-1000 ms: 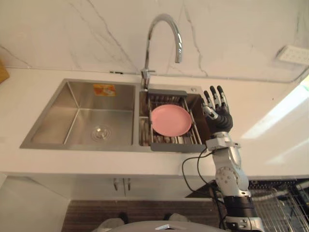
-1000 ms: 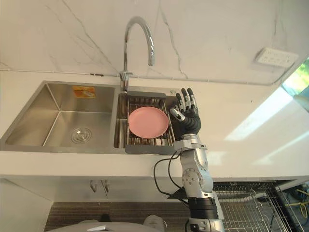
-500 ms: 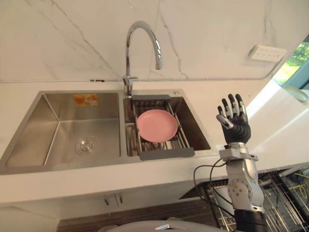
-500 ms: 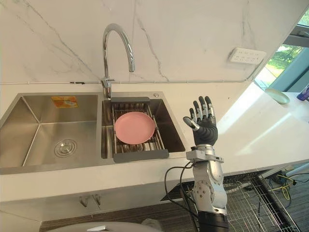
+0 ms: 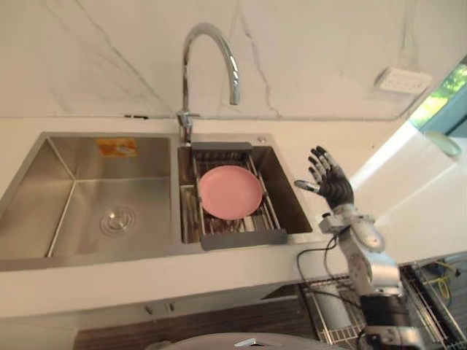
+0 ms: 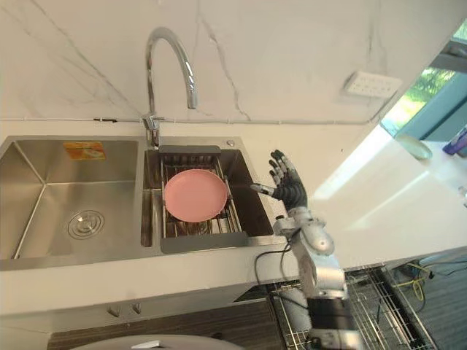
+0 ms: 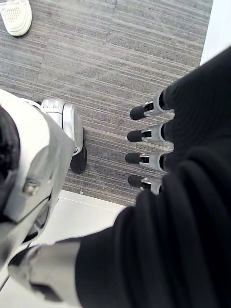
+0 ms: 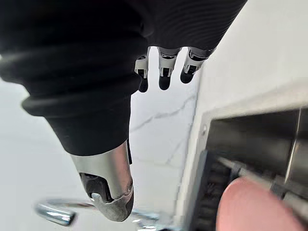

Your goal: Walk over to the sink, pick up the cup, carry it to the dishwasher, place the cup inside the dishwasher, then close the dishwasher door

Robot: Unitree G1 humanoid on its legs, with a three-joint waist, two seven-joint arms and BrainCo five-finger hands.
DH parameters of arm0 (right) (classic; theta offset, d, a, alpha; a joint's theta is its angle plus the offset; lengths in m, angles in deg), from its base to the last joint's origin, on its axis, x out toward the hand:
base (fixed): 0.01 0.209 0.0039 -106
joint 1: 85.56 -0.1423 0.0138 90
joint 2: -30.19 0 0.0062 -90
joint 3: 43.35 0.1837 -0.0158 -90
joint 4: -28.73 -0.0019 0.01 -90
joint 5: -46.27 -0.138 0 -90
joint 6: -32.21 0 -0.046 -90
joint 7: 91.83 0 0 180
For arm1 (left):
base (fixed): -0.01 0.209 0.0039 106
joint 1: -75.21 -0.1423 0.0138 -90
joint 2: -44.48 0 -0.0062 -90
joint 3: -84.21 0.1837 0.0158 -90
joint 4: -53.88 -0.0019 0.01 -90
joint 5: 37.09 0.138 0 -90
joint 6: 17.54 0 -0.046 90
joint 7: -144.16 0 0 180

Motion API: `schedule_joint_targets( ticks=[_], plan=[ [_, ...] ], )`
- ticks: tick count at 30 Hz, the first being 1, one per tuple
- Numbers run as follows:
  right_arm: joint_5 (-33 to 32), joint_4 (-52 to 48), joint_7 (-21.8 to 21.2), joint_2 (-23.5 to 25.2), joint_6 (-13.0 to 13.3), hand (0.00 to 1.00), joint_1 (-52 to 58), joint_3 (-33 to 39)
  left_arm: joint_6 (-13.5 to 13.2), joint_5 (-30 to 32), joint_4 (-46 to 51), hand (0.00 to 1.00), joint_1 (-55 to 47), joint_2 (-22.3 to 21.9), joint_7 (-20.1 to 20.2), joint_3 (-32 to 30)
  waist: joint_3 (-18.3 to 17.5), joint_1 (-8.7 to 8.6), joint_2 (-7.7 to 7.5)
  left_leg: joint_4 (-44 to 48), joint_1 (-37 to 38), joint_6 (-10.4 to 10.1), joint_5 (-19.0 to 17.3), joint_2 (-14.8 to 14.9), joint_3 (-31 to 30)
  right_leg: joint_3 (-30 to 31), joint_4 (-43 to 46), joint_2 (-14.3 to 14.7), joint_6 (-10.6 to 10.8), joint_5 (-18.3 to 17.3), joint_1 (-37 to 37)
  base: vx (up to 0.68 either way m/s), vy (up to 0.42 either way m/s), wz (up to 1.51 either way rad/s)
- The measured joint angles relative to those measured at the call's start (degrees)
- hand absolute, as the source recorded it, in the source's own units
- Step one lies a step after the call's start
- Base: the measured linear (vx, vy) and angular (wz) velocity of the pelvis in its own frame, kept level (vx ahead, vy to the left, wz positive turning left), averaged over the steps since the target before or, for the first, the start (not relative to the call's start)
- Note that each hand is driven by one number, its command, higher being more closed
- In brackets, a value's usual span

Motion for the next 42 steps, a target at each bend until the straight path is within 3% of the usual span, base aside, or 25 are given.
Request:
schedule_joint_targets(
  ticks=[2,4,7,11,18,28,42],
  plan=[
    [6.0,0.0,-2.1,-4.5,-0.1,0.0,-3.0,-2.1,0.1,0.2,0.1,0.0,0.0,-0.1,0.0,0.0,-0.3,-0.01,0.47,0.0,0.2,-0.1,0.1,0.0,0.2,-0.4,0.0,0.0,0.0,0.0,0.1,0.06,0.028,0.03],
    [10.7,-0.3,-5.9,-7.6,0.0,0.0,-6.8,-4.2,0.2,0.4,0.5,0.0,0.1,0.1,0.5,0.0,-0.3,-0.03,0.0,0.0,0.3,-0.2,0.1,0.1,0.0,-0.9,0.0,0.1,0.0,0.0,0.3,0.01,0.012,0.02],
    [13.6,-0.3,-9.1,-8.4,0.5,0.0,-7.7,-5.6,0.7,-0.1,0.6,0.0,0.2,0.4,0.7,-0.1,-0.5,0.39,-0.42,0.0,0.3,-0.3,0.2,0.1,-0.4,-1.3,0.0,0.0,0.0,0.0,0.5,0.0,0.026,0.08],
    [18.2,-0.2,-12.7,-8.8,3.0,0.0,-7.7,-10.9,2.1,1.0,0.6,0.0,0.3,0.4,0.9,-1.6,-0.5,0.67,-0.79,0.0,0.5,-0.3,0.4,0.1,-1.0,-2.4,0.0,-0.1,0.0,0.0,1.2,-0.02,0.022,0.05],
    [26.7,3.0,-14.2,-10.0,7.6,0.0,-7.8,-16.4,2.5,2.8,0.3,0.0,0.2,0.2,2.1,-3.1,-0.6,0.74,-1.1,0.0,-0.2,-0.3,0.4,0.2,-1.9,-4.1,0.0,-0.2,-0.1,0.0,1.4,-0.01,0.021,0.1],
    [35.5,5.4,-15.0,-10.0,8.5,0.0,-7.8,-21.4,2.5,4.4,0.4,0.0,0.5,0.0,2.4,-4.2,-0.9,1.75,-1.58,0.0,-0.4,0.0,1.3,0.2,-3.3,-5.5,0.0,-0.3,-0.1,0.1,2.0,0.03,0.012,0.07],
    [49.2,9.2,-10.5,-5.6,10.0,0.0,-7.5,-26.2,4.1,4.6,0.7,0.0,1.0,0.2,2.3,-4.1,-0.8,2.72,-1.55,-0.1,-0.7,0.0,1.3,-0.2,-4.2,-6.8,0.1,-0.5,-0.2,-0.2,2.4,0.0,0.009,0.03]
  ],
)
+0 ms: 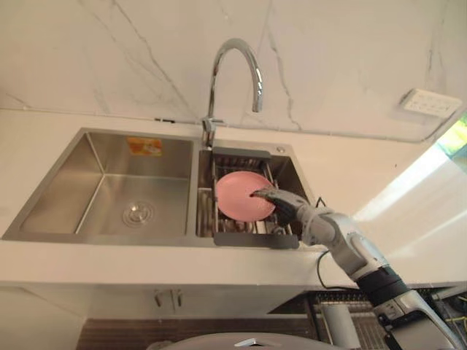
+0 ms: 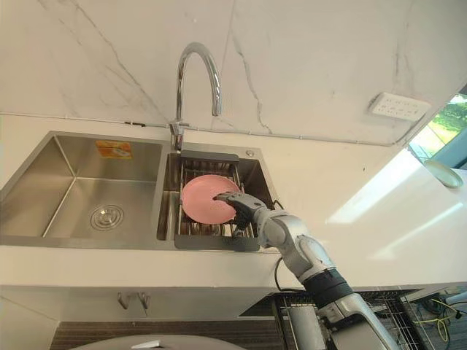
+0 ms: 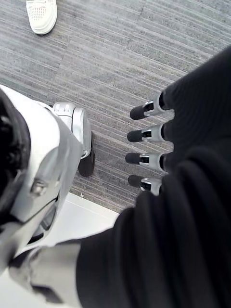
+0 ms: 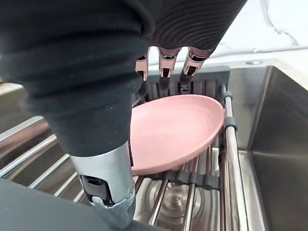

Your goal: Walk over to the sink, pick up the cup, carry it to the dishwasher, place the cup inside the dishwasher, then close the dishwasher door

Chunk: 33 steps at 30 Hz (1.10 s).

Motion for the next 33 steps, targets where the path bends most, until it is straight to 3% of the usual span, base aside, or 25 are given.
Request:
schedule_joint_targets(
  ticks=[8,11,16,29,33],
  plan=[
    [5.6,7.7,4.0,4.2,0.0,0.0,0.2,-0.8,0.3,0.0,1.9,0.0,0.2,0.9,0.0,1.9,0.7,0.72,-0.74,0.0,0.0,0.4,-0.3,-1.5,-0.7,-1.3,0.5,-1.7,1.3,-0.1,0.7,0.04,0.041,0.11],
    [7.3,10.7,8.5,5.2,0.2,0.0,0.3,-0.8,0.6,0.1,2.4,0.0,0.9,0.9,0.0,2.2,1.8,1.7,-0.33,0.0,0.0,0.9,-0.2,-2.4,-1.2,-1.9,0.5,-2.4,1.9,0.2,1.1,0.08,0.042,0.12],
    [11.1,13.4,14.0,6.3,-0.8,0.0,-0.1,-0.8,0.6,0.1,2.5,0.0,1.0,0.5,0.0,2.5,2.4,1.9,0.13,-0.1,0.2,0.9,-0.2,-2.9,-1.5,-2.6,0.6,-2.7,2.2,0.1,1.7,0.04,0.008,0.08],
    [14.6,19.1,21.8,7.5,-2.7,0.0,-1.5,0.1,0.8,1.1,2.9,0.0,1.1,0.7,-0.4,4.2,3.0,3.05,0.69,-0.1,0.4,1.1,-0.2,-2.8,-3.0,-4.0,1.0,-2.7,1.8,-0.9,2.7,0.0,-0.009,0.06],
    [14.6,20.5,27.2,7.5,-2.1,0.0,-1.5,0.2,0.9,1.1,3.8,0.0,0.7,1.0,-0.5,4.2,3.4,3.1,0.04,-0.1,0.4,1.9,-0.7,-3.2,-3.8,-5.0,1.3,-3.3,2.2,-1.2,3.2,0.03,0.008,0.13]
  ],
)
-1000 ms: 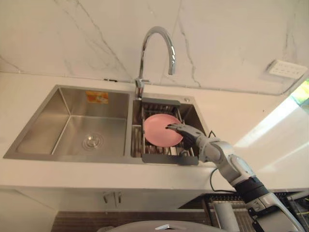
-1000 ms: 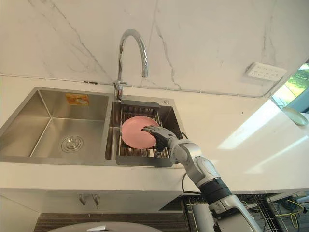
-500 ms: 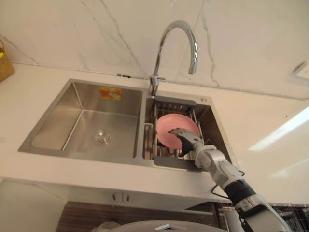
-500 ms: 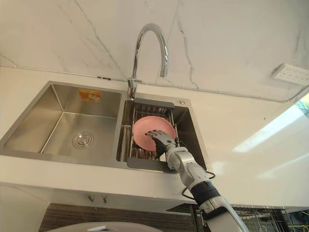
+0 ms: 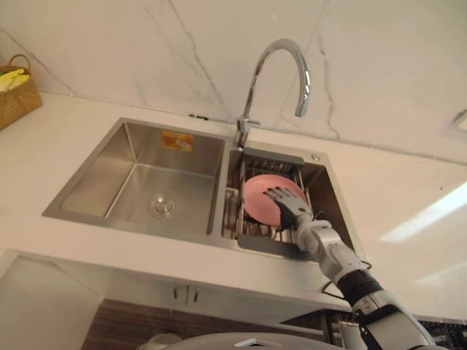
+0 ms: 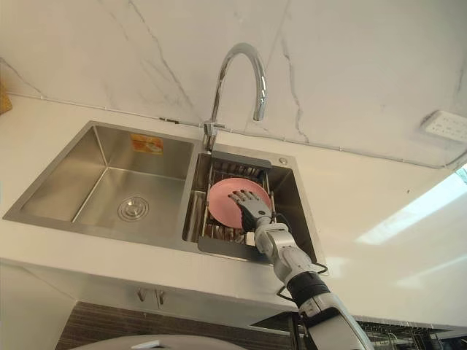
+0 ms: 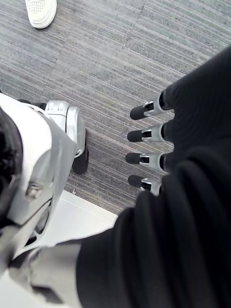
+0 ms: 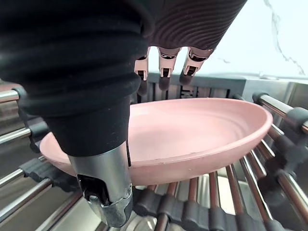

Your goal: Walk over to the sink, pick up the cup, carry it to the dishwasher, place the cup inside the dishwasher, then close the dishwasher door

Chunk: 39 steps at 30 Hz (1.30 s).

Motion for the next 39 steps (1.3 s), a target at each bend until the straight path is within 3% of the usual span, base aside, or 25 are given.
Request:
schedule_joint_targets(
  ticks=[4,8,15,16,25,39],
  plan=[
    [-0.2,0.9,4.9,0.0,2.6,0.0,0.0,0.2,0.0,1.3,0.7,0.0,-0.2,0.0,0.0,0.0,0.1,0.11,-0.2,0.0,0.0,-0.1,-0.2,-0.6,-0.3,0.0,0.1,-0.4,0.1,0.0,0.2,0.07,0.009,0.06],
    [-0.1,0.9,7.1,0.0,4.5,0.0,0.5,0.3,-0.2,2.4,0.8,0.0,0.0,0.0,-0.1,0.0,0.3,-0.02,-0.1,0.0,0.0,0.1,-0.1,-0.8,-0.5,0.1,0.3,-0.4,0.3,0.1,0.2,0.07,-0.016,0.02],
    [-0.2,0.7,10.3,0.1,4.8,0.0,0.8,1.7,-0.7,2.4,0.8,0.0,0.2,-1.5,-0.1,0.1,1.9,0.09,2.4,0.0,0.1,0.0,0.4,-0.3,-0.7,0.0,0.6,-0.1,0.3,0.1,0.2,0.01,-0.013,0.01],
    [-0.2,0.7,10.5,0.1,4.6,1.0,0.8,1.8,-0.8,2.4,0.8,0.0,0.1,-1.6,-0.2,0.1,2.0,0.21,2.5,0.0,0.1,-0.1,0.5,-0.2,-0.8,-0.1,0.6,0.1,0.3,0.0,0.2,-0.02,-0.03,0.02],
    [-0.3,1.6,11.5,0.2,0.6,1.0,0.8,1.8,-0.9,2.5,0.8,0.0,-0.2,-1.7,-0.2,0.1,2.0,0.36,2.46,0.0,-0.1,-0.4,0.6,-0.1,-2.0,-1.3,1.0,-0.2,0.1,-0.8,0.7,-0.02,-0.016,0.07],
    [1.4,3.8,14.0,0.3,1.0,1.0,0.1,1.8,-1.3,3.5,0.8,0.0,-0.2,-1.6,-0.2,0.2,2.2,0.36,2.43,0.0,-0.3,0.1,1.4,-0.1,-2.3,-1.5,1.0,0.0,0.0,-0.8,0.6,0.0,-0.004,0.0]
  ],
)
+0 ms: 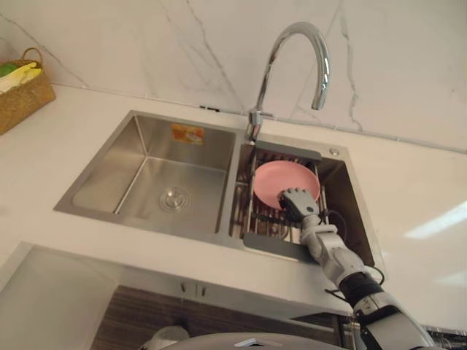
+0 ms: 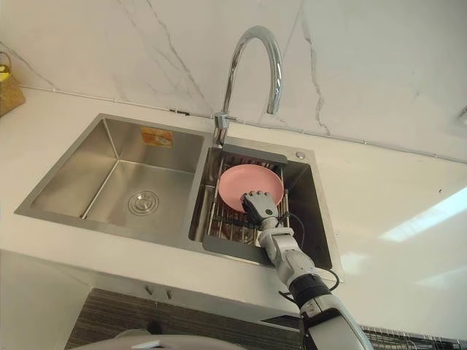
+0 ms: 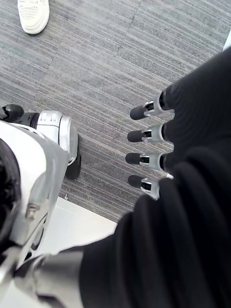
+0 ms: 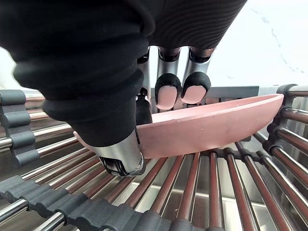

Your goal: Walk over to the sink, pick up the cup, carry it to the dishwasher, place the cup inside the dishwasher, then close the dishwasher door

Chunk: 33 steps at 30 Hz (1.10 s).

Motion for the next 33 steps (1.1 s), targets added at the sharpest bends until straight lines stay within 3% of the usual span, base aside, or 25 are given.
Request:
schedule_joint_targets(
  ticks=[5,8,13,19,22,28,33],
  plan=[
    [1.6,0.0,0.5,-0.4,1.4,1.0,-0.1,0.0,0.0,0.0,0.0,0.0,0.0,0.0,0.0,0.1,0.1,-0.04,0.12,0.0,-0.1,-0.4,-0.2,0.0,0.0,0.0,0.0,0.0,0.0,0.0,0.0,0.0,0.0,0.0],
    [2.0,0.0,1.8,-1.0,3.5,1.0,-0.1,0.0,-0.1,0.0,0.0,0.0,0.0,0.0,0.0,0.1,0.1,-0.08,0.07,0.0,-0.2,-0.1,-0.1,0.0,0.0,0.0,0.0,0.0,0.0,0.0,-0.2,0.0,0.0,0.0],
    [4.0,-0.5,4.3,-4.4,7.1,1.0,-0.8,0.0,-0.3,0.0,0.0,0.0,-0.3,0.0,0.0,0.0,0.1,-0.33,0.07,0.0,-0.6,0.1,0.1,0.0,0.0,0.0,0.0,0.0,0.5,0.5,-0.5,0.0,0.0,0.0],
    [6.1,-5.2,3.8,-8.1,9.0,1.0,-1.3,0.0,-0.4,0.0,0.1,0.0,-0.7,0.0,0.0,-0.2,0.1,-0.78,0.07,0.0,-0.8,0.1,0.2,0.0,0.4,0.4,0.0,-0.1,0.5,0.8,-1.2,0.0,-0.001,-0.03],
    [6.3,-7.1,2.5,-10.3,10.1,1.0,-1.9,0.0,-0.7,0.0,0.1,0.0,-0.9,0.0,0.0,-0.2,0.1,-1.17,0.08,0.0,-0.8,0.2,0.4,0.0,0.6,0.7,-0.1,-0.1,0.4,1.1,-1.6,0.01,-0.008,-0.04],
    [7.0,-7.2,-5.9,-12.4,12.3,1.0,-4.5,0.0,-0.7,-0.1,0.0,0.0,-1.2,0.0,0.0,-0.1,0.1,-1.45,0.05,0.0,-0.7,0.3,0.6,0.0,1.8,1.8,-0.4,-0.1,0.2,1.7,-2.1,-0.01,0.003,-0.09],
    [9.3,-7.2,-7.2,-13.8,12.9,1.0,-5.0,-0.3,-0.5,-0.2,0.0,0.0,-1.2,0.0,0.0,-0.1,0.2,-1.5,-0.03,0.0,-1.0,-0.1,0.1,0.0,2.2,2.0,-0.7,-0.1,0.1,1.8,-2.1,-0.02,0.008,-0.05]
  ],
)
